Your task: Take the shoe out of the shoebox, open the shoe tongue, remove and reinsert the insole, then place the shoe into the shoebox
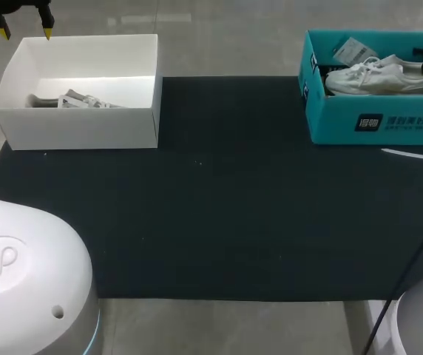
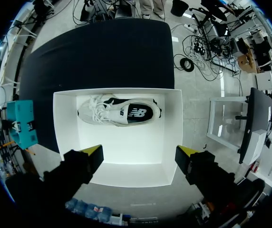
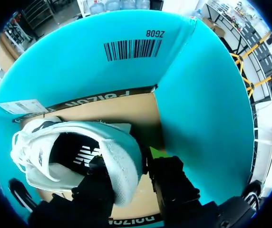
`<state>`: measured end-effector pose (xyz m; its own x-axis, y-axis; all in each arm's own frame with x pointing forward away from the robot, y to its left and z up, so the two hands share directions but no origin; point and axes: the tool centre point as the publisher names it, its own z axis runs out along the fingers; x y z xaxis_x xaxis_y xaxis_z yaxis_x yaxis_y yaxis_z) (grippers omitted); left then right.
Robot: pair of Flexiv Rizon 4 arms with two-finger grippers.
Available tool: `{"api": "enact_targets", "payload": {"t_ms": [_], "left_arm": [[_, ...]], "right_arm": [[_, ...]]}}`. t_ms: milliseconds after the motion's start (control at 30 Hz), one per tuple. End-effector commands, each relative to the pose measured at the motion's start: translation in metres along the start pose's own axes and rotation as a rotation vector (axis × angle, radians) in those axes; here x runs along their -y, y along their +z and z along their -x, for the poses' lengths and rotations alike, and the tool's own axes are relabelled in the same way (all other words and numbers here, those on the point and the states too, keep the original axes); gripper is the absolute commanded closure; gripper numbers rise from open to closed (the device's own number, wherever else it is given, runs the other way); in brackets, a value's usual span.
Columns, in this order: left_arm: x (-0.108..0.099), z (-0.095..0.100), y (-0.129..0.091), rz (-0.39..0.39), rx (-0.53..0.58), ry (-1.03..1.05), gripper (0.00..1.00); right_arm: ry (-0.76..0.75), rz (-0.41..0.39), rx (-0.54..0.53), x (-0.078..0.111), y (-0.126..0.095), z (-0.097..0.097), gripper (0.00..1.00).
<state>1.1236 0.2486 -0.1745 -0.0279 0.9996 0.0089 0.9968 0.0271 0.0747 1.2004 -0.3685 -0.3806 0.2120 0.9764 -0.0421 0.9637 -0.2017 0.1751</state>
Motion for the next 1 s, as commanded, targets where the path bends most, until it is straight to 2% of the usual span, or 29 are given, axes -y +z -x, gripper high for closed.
{"api": "enact_targets", "payload": {"t_ms": [33,267,500,1000], "left_arm": [[0.0,0.0,0.0,0.0,-0.002,0.001,0.0],[0.0,0.0,0.0,0.0,-0.002,0.001,0.0],[0.0,0.0,0.0,0.0,-0.002,0.001,0.0],[0.0,0.0,0.0,0.0,-0.002,0.001,0.0]], "right_arm": [[0.011,-0.318,0.007,-0.003,0.009,-0.002,1.0],[0.054,-0.305,-0.001,0.001,-0.012,0.007,1.0],[0.057,-0.271,-0.016,0.004,-0.047,0.011,1.0],[0.003,-0.204,-0.001,0.006,-0.131,0.004,1.0]]}}
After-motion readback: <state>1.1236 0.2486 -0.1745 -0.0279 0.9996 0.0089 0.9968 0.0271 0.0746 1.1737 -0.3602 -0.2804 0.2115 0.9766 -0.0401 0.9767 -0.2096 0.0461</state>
